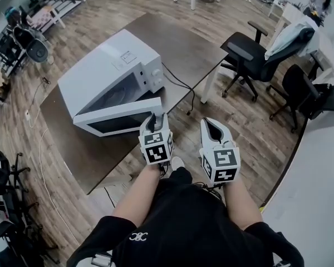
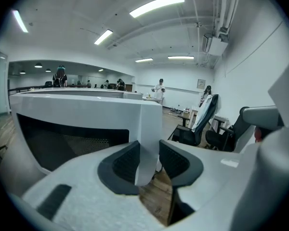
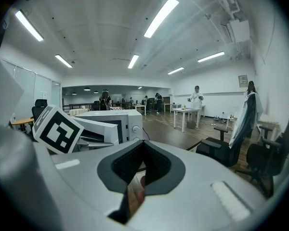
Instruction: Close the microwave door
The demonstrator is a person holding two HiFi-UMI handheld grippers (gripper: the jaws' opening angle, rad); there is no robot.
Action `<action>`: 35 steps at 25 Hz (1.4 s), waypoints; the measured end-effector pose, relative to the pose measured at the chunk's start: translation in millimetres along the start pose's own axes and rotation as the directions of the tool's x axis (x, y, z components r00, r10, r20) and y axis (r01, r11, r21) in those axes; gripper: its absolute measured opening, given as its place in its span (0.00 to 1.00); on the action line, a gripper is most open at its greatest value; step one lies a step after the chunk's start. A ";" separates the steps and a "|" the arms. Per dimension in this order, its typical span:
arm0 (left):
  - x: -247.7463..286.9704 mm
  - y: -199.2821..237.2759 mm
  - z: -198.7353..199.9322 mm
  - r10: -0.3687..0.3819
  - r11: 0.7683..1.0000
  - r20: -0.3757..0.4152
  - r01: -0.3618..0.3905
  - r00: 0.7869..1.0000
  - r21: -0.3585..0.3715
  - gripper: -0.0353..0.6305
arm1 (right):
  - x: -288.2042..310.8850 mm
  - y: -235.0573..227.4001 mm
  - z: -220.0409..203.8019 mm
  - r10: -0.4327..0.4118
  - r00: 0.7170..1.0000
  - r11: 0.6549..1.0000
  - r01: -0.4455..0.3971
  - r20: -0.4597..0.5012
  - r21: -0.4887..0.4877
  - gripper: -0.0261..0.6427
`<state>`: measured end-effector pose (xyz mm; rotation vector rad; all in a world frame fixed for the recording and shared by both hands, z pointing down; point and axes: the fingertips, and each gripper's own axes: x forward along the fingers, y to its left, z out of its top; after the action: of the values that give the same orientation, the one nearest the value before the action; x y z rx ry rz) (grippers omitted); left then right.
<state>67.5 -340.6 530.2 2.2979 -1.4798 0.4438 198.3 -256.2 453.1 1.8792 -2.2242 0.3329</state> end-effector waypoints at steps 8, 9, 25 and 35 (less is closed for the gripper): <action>54.2 18.5 30.8 0.059 0.996 0.004 -0.058 0.998 -0.066 0.26 | 68.4 -24.8 22.2 0.032 0.999 0.999 -0.033 -0.017 -0.013 0.05; 59.8 21.6 34.2 0.066 0.995 0.006 -0.066 0.998 -0.073 0.26 | 77.0 -25.9 24.6 0.040 0.999 0.999 -0.040 -0.019 -0.017 0.05; 117.0 72.7 72.4 0.144 0.980 0.021 -0.140 0.989 -0.141 0.15 | 173.9 -24.0 55.8 0.115 0.993 0.992 -0.116 -0.036 -0.041 0.05; 123.5 79.2 76.7 0.179 0.979 0.036 -0.174 0.983 -0.108 0.15 | 202.4 -13.8 67.9 0.185 0.982 0.979 -0.187 -0.035 -0.079 0.05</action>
<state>49.1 -505.2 529.2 2.1190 -1.6964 0.3549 177.5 -469.1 450.3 1.6198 -2.3631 0.2898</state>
